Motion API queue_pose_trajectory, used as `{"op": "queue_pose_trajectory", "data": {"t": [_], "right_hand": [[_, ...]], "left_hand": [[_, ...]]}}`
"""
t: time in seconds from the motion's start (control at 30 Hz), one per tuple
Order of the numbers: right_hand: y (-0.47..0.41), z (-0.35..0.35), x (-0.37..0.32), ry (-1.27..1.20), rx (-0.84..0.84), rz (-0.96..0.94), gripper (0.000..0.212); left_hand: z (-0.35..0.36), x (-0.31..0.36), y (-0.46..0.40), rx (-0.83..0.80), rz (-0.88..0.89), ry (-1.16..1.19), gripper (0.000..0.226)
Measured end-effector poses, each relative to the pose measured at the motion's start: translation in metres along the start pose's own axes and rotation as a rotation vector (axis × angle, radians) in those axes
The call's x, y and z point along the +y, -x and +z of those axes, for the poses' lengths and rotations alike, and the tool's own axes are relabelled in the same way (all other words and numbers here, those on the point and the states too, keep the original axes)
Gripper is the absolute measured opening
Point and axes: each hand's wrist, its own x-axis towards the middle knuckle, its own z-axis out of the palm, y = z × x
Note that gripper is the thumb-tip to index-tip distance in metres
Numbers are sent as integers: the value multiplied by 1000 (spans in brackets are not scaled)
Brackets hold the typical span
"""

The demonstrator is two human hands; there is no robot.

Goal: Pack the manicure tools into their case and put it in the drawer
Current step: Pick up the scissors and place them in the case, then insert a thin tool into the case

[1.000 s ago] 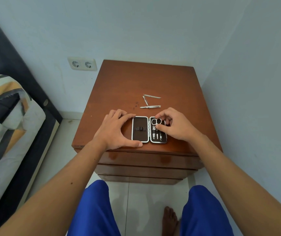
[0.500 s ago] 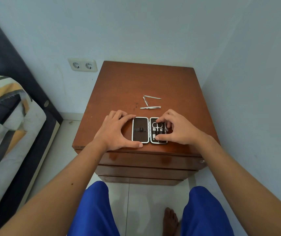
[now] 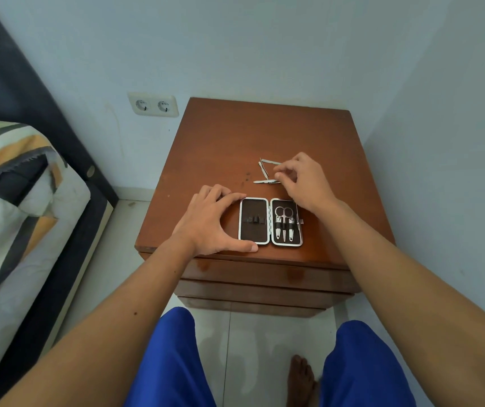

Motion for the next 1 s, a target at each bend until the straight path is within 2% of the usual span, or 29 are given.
{"op": "queue_pose_trajectory", "data": {"t": [0.27,0.47,0.73,1.0], "right_hand": [[1,-2,1,82,-85,-51,13],[7,-8,-3,-129,-74,-7,7],[10,-18,-6,-239,-116,75,10],[16,-24,-11,-384,-118,72,13]], "left_hand": [[1,0,0,1,6,1,118],[1,0,0,6,10,3,117],[1,1,1,27,12,-2,115],[1,0,1,23,14,-3,115]]}}
